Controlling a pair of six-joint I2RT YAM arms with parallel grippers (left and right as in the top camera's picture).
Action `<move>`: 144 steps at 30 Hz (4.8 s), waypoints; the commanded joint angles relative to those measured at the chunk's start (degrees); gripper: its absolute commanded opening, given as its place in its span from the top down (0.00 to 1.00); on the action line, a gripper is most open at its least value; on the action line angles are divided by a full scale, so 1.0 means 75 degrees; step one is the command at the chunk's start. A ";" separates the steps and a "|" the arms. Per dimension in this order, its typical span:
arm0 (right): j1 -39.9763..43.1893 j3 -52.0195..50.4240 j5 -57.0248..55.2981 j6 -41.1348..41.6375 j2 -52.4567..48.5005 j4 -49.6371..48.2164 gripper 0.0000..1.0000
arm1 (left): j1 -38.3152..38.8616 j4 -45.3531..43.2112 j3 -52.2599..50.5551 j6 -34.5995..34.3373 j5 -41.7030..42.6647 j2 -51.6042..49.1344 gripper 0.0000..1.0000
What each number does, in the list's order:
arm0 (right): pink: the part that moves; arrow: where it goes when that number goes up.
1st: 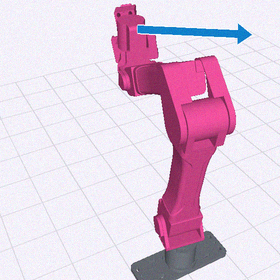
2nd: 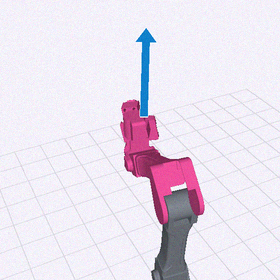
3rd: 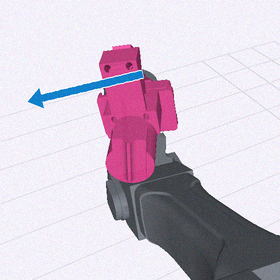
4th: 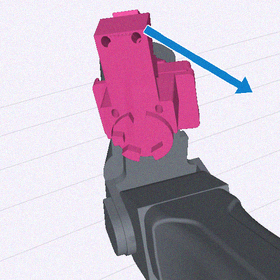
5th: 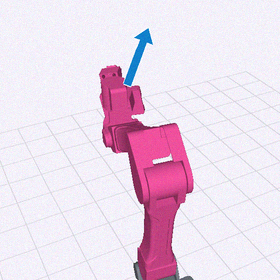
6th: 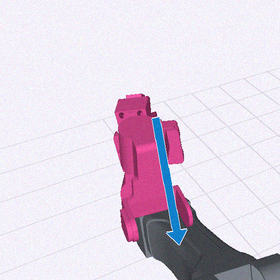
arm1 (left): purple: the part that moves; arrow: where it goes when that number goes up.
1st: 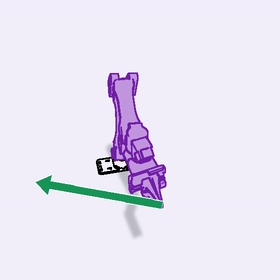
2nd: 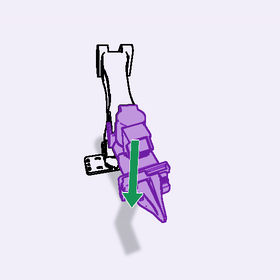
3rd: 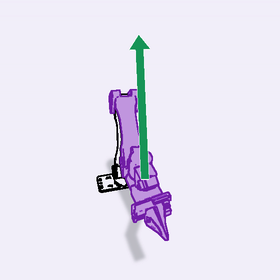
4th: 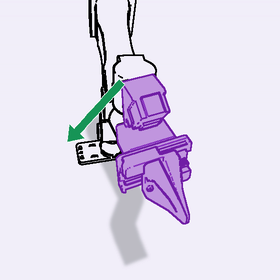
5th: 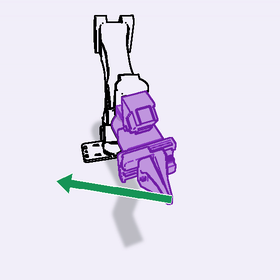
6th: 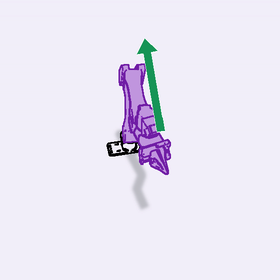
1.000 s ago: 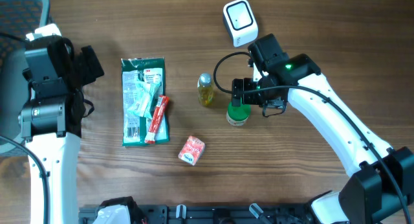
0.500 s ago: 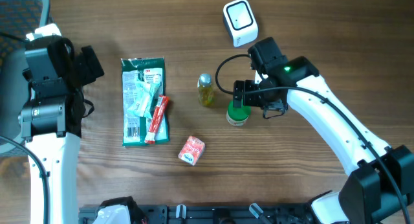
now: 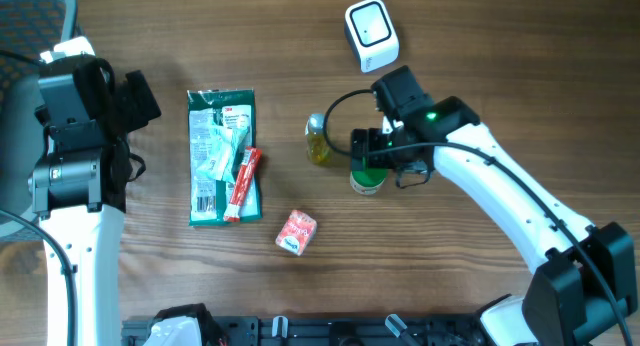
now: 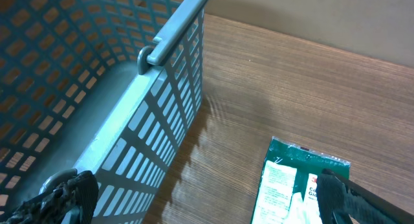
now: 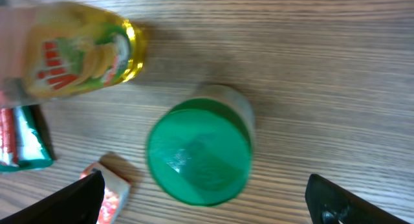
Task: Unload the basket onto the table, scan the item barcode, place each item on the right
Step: 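Lower the right gripper over the green-lidded jar, then close the right gripper around the green-lidded jar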
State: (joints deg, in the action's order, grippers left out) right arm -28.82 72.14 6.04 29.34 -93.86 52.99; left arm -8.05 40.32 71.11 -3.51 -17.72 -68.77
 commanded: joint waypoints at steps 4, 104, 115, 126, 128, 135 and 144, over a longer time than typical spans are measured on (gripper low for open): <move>-0.0481 -0.0052 -0.1026 0.1571 -0.0443 -0.0102 0.00 | -0.0044 -0.0017 0.0029 0.0015 0.0038 -0.0003 0.00; -0.0504 -0.0577 -0.1545 0.0915 -0.1058 -0.0720 0.17 | -0.0044 -0.0017 0.0029 0.0015 0.0038 -0.0003 0.00; -0.0507 -0.0577 -0.1766 -0.0216 -0.1058 -0.0781 0.19 | -0.0044 -0.0015 0.0029 0.0015 0.0035 -0.0003 0.00; -0.0504 -0.0597 -0.1606 0.0315 -0.1061 -0.1043 0.06 | -0.0044 -0.0017 0.0029 0.0015 0.0038 -0.0003 0.00; -0.0504 -0.0664 -0.1603 0.0329 -0.1061 -0.1122 0.08 | -0.0044 -0.0017 0.0029 0.0015 0.0038 -0.0003 0.00; -0.0498 -0.1017 -0.1655 0.0513 -0.1061 -0.1408 0.10 | -0.0044 -0.0017 0.0029 0.0015 0.0035 -0.0003 0.00; -0.0498 -0.1186 -0.1626 0.0516 -0.1061 -0.1577 0.14 | -0.0044 -0.0017 0.0029 0.0015 0.0038 -0.0003 0.00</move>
State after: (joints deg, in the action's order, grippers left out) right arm -32.49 63.81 -6.44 32.36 -100.95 41.25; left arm -8.05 40.34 71.11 -3.51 -17.72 -68.77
